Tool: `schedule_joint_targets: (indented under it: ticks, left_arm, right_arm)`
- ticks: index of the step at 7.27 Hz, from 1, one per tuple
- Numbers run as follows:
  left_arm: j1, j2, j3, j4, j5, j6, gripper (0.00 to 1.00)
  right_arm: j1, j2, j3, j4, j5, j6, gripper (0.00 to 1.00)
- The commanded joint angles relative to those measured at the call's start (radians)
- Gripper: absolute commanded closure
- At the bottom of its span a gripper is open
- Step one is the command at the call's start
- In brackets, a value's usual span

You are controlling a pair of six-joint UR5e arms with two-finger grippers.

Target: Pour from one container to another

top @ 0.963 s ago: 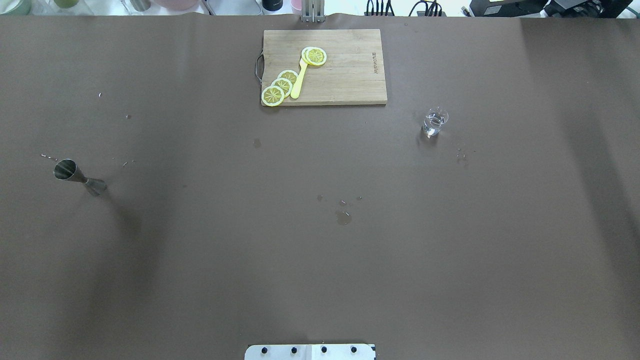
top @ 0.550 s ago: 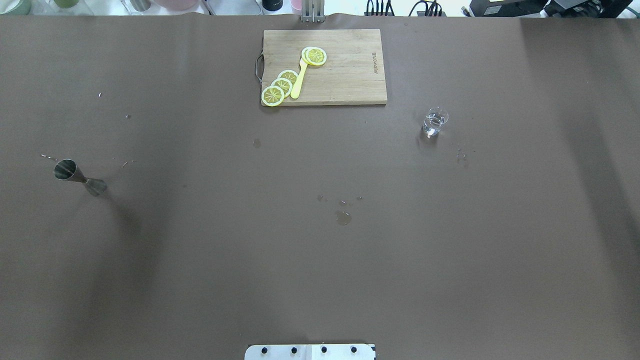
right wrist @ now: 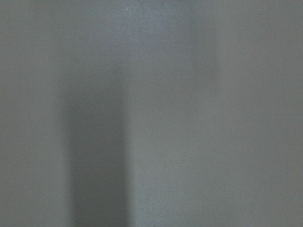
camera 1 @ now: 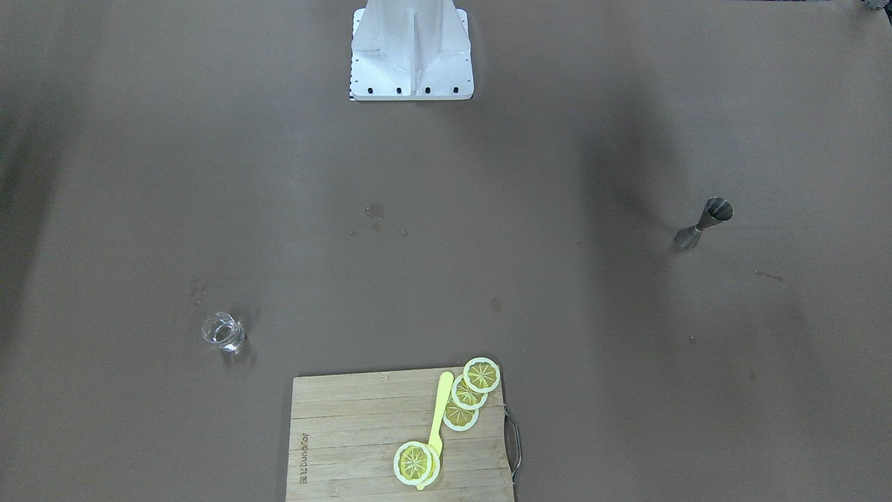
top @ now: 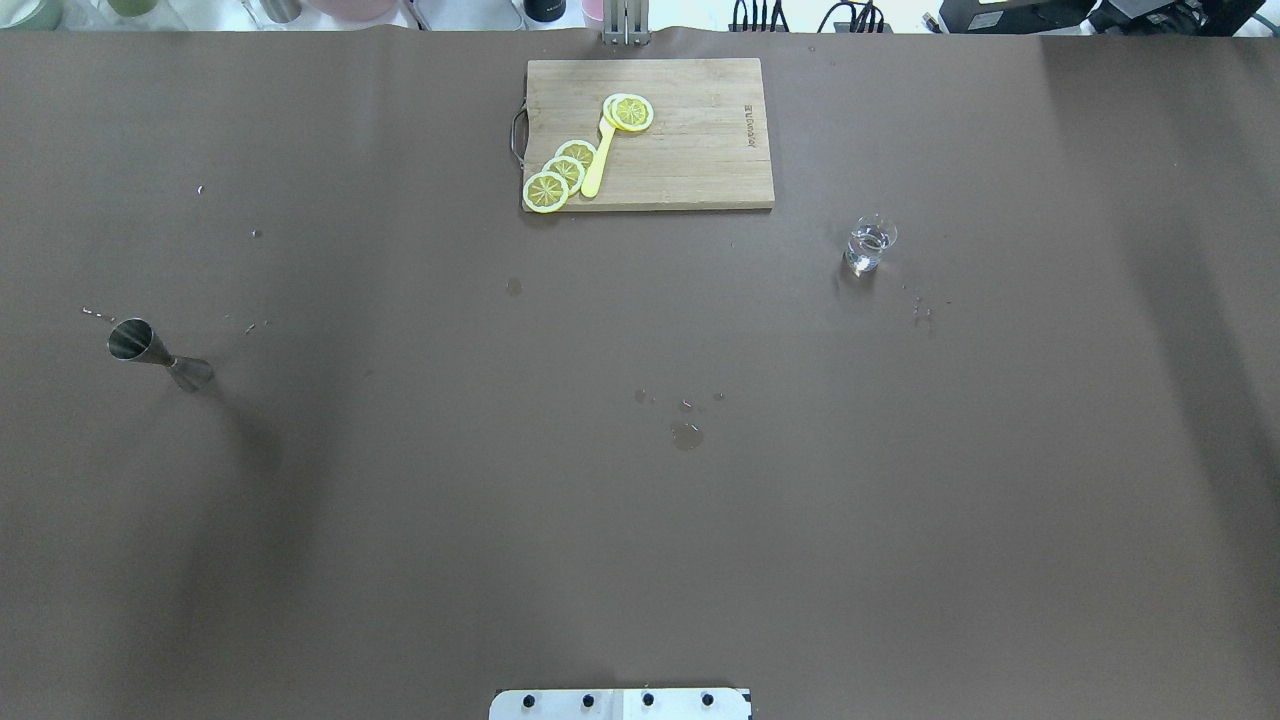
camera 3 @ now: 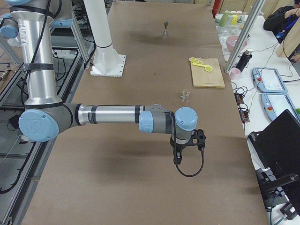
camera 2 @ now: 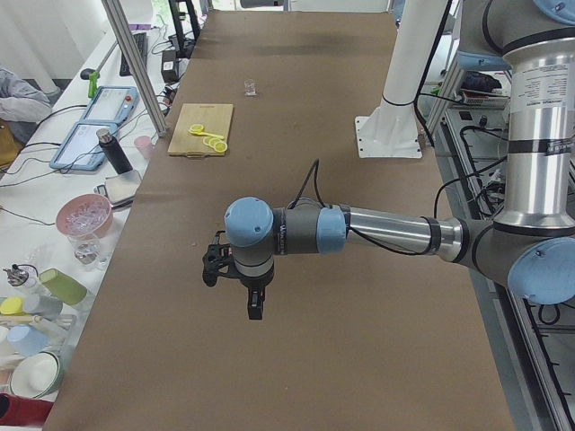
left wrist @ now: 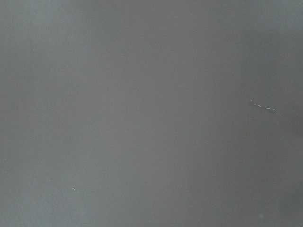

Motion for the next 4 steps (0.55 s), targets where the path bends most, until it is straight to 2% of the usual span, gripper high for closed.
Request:
schedule_joint_targets:
  ticks: [1, 4]
  left_arm:
    - [0.000, 0.000, 0.016, -0.028, 0.004, 0.000, 0.02]
    - [0.000, 0.000, 0.025, -0.036, 0.004, -0.002, 0.02]
  right_arm:
    - [-0.025, 0.002, -0.002, 0.000, 0.003, 0.005, 0.00]
    - [-0.031, 0.002, -0.005, 0.000, 0.003, 0.004, 0.00]
